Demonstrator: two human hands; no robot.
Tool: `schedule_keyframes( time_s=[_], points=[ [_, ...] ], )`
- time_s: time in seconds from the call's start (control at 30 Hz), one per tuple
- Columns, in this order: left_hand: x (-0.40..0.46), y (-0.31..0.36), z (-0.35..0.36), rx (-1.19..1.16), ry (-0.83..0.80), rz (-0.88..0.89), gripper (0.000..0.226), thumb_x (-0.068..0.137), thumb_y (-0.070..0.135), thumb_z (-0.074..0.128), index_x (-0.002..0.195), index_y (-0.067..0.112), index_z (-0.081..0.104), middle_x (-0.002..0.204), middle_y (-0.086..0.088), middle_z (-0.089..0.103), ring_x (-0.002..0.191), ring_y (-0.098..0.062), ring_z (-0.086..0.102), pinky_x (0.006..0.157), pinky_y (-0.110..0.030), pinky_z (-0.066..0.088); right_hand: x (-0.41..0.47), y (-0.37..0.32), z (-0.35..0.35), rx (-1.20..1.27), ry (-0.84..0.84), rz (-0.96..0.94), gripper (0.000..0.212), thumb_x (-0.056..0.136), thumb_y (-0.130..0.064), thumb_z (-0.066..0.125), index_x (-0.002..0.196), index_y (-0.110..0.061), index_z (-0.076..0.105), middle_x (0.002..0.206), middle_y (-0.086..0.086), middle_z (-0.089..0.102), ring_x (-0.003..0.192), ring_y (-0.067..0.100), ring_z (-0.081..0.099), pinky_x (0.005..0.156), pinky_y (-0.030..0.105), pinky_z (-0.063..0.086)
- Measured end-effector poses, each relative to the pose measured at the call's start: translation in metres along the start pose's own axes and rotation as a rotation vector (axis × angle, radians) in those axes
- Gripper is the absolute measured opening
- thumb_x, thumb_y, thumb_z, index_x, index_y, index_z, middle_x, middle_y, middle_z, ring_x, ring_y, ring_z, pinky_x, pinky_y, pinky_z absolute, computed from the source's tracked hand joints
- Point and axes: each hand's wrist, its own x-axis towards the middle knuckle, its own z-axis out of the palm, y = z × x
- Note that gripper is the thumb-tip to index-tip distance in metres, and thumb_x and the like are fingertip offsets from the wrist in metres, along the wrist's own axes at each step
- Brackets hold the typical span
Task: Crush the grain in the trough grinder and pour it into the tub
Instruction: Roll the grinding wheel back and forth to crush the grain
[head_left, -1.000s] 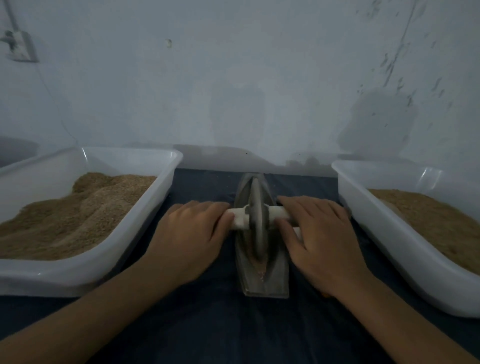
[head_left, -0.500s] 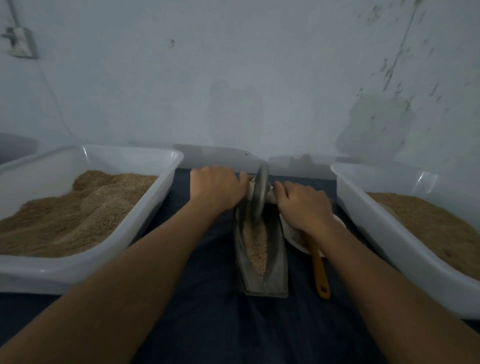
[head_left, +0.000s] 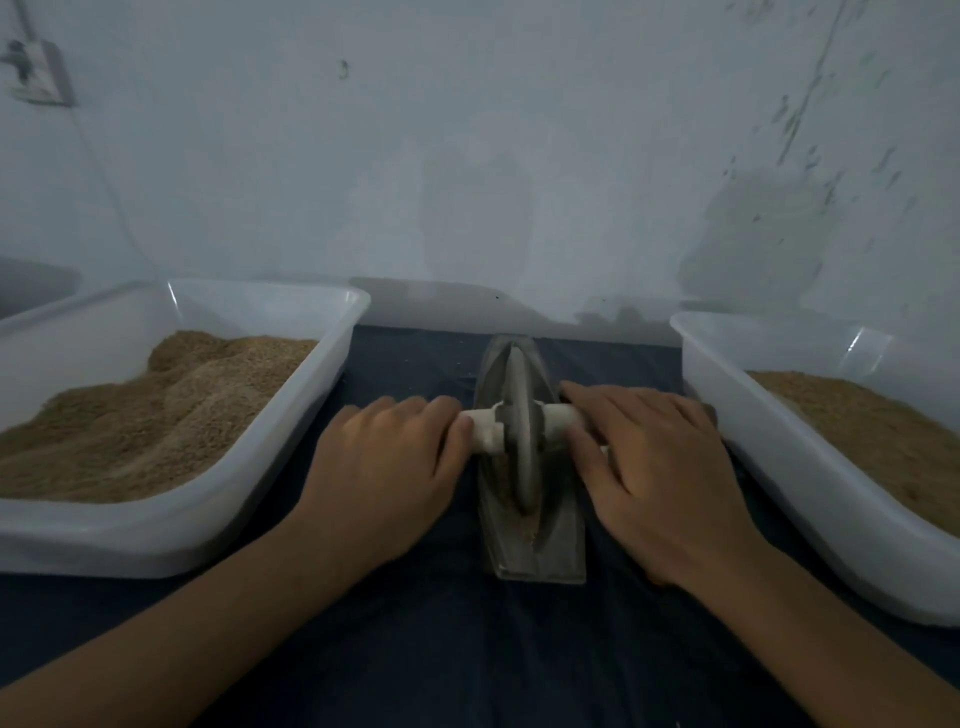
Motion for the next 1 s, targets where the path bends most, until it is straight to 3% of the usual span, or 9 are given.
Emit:
schedule_keyframes(
  time_s=[0.13, 0.23, 0.37, 0.5, 0.57, 0.63, 0.73, 0.9, 1.0],
  points=[
    [0.032, 0.007, 0.012, 0.137, -0.051, -0.045, 0.045, 0.097, 0.043, 0.011, 0.071, 0.027, 0.044, 0.063, 0.01, 0.047, 0.053, -0.014, 0.037, 0.06, -0.033, 0.024, 0.024, 0.001, 0.012, -0.038, -0.122, 0.098, 0.046, 0.106, -0.051, 0.029, 0.134, -0.032, 0.061, 0.12, -0.012, 0.068, 0.108, 0.014, 0.06, 0.096, 0.038, 0.038],
    [0.071, 0.009, 0.029, 0.241, -0.137, -0.096, 0.048, 0.086, 0.031, 0.001, 0.073, 0.022, 0.046, 0.067, 0.006, 0.043, 0.057, -0.017, 0.035, 0.064, -0.034, 0.028, 0.055, 0.01, 0.031, 0.01, -0.22, 0.216, 0.047, 0.107, -0.049, 0.025, 0.105, -0.028, 0.067, 0.103, -0.005, 0.068, 0.096, 0.024, 0.063, 0.085, 0.041, 0.041],
    [0.112, 0.002, 0.051, 0.168, -0.236, -0.218, 0.039, 0.092, 0.03, 0.014, 0.075, 0.018, 0.048, 0.07, 0.001, 0.045, 0.059, -0.017, 0.035, 0.069, -0.037, 0.033, 0.088, 0.018, 0.047, -0.041, -0.249, 0.291, 0.055, 0.106, -0.05, 0.018, 0.087, -0.022, 0.061, 0.097, 0.003, 0.068, 0.092, 0.03, 0.061, 0.088, 0.046, 0.042],
    [0.099, 0.002, 0.052, 0.204, -0.147, -0.141, 0.027, 0.099, 0.024, 0.029, 0.08, 0.018, 0.047, 0.067, 0.002, 0.041, 0.057, -0.017, 0.036, 0.063, -0.034, 0.032, 0.085, 0.018, 0.049, -0.061, -0.203, 0.256, 0.051, 0.106, -0.048, 0.02, 0.083, -0.022, 0.057, 0.089, 0.001, 0.063, 0.088, 0.03, 0.06, 0.087, 0.045, 0.042],
    [0.078, 0.005, 0.043, 0.218, -0.085, -0.101, 0.034, 0.102, 0.03, 0.026, 0.078, 0.021, 0.049, 0.067, 0.004, 0.047, 0.056, -0.02, 0.043, 0.062, -0.034, 0.032, 0.068, 0.013, 0.042, -0.046, -0.15, 0.216, 0.045, 0.107, -0.046, 0.025, 0.089, -0.023, 0.058, 0.089, -0.005, 0.059, 0.09, 0.026, 0.06, 0.085, 0.041, 0.038],
    [0.056, 0.003, 0.031, 0.172, -0.074, -0.081, 0.048, 0.104, 0.044, 0.019, 0.075, 0.026, 0.053, 0.068, 0.009, 0.055, 0.06, -0.021, 0.052, 0.063, -0.034, 0.033, 0.047, 0.01, 0.032, -0.02, -0.164, 0.166, 0.043, 0.108, -0.047, 0.025, 0.113, -0.026, 0.063, 0.107, -0.006, 0.065, 0.102, 0.021, 0.059, 0.095, 0.041, 0.038],
    [0.022, 0.002, 0.009, 0.005, -0.101, -0.044, 0.054, 0.104, 0.055, 0.015, 0.084, 0.032, 0.059, 0.076, 0.012, 0.062, 0.069, -0.014, 0.057, 0.068, -0.035, 0.043, 0.013, 0.001, 0.009, -0.013, -0.122, 0.092, 0.052, 0.107, -0.051, 0.025, 0.144, -0.029, 0.053, 0.132, -0.012, 0.062, 0.122, 0.011, 0.054, 0.109, 0.036, 0.033],
    [0.003, 0.0, -0.005, -0.152, -0.067, 0.015, 0.046, 0.107, 0.052, 0.023, 0.104, 0.034, 0.066, 0.095, 0.015, 0.068, 0.098, -0.008, 0.06, 0.082, -0.036, 0.047, -0.01, -0.008, -0.011, -0.004, -0.062, 0.048, 0.054, 0.105, -0.051, 0.028, 0.148, -0.029, 0.051, 0.136, -0.014, 0.061, 0.127, 0.009, 0.052, 0.112, 0.034, 0.033],
    [0.022, 0.001, 0.005, -0.098, -0.11, -0.045, 0.052, 0.101, 0.05, 0.017, 0.08, 0.029, 0.059, 0.076, 0.011, 0.059, 0.078, -0.013, 0.056, 0.071, -0.035, 0.04, 0.01, -0.008, -0.001, -0.045, -0.108, 0.086, 0.054, 0.105, -0.05, 0.027, 0.144, -0.027, 0.055, 0.13, -0.011, 0.065, 0.119, 0.012, 0.057, 0.105, 0.037, 0.037]
  ],
)
